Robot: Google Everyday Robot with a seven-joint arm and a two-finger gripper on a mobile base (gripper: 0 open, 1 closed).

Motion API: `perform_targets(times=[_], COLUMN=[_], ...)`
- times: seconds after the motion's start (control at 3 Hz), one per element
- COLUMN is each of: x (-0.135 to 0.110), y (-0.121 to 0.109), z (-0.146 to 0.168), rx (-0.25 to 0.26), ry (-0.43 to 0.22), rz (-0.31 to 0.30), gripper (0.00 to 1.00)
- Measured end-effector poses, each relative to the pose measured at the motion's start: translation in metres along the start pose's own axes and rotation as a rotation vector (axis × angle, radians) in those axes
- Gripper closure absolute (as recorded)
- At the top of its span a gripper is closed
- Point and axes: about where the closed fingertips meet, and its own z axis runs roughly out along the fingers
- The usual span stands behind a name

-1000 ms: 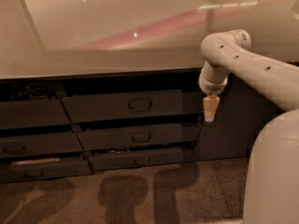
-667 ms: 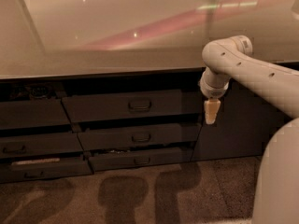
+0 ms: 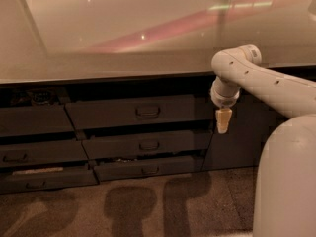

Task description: Open top drawer

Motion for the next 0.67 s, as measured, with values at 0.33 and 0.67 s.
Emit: perform_targets(times=[0.33, 0.67], x=[-0.0293, -0.0293], y=[0.0010, 0.0010], z=[0.0136, 0.0136], rx=[-0.022, -0.022], ry=[0.084, 0.084], rz=[-0.085, -0.085], gripper=[0.00, 0.00])
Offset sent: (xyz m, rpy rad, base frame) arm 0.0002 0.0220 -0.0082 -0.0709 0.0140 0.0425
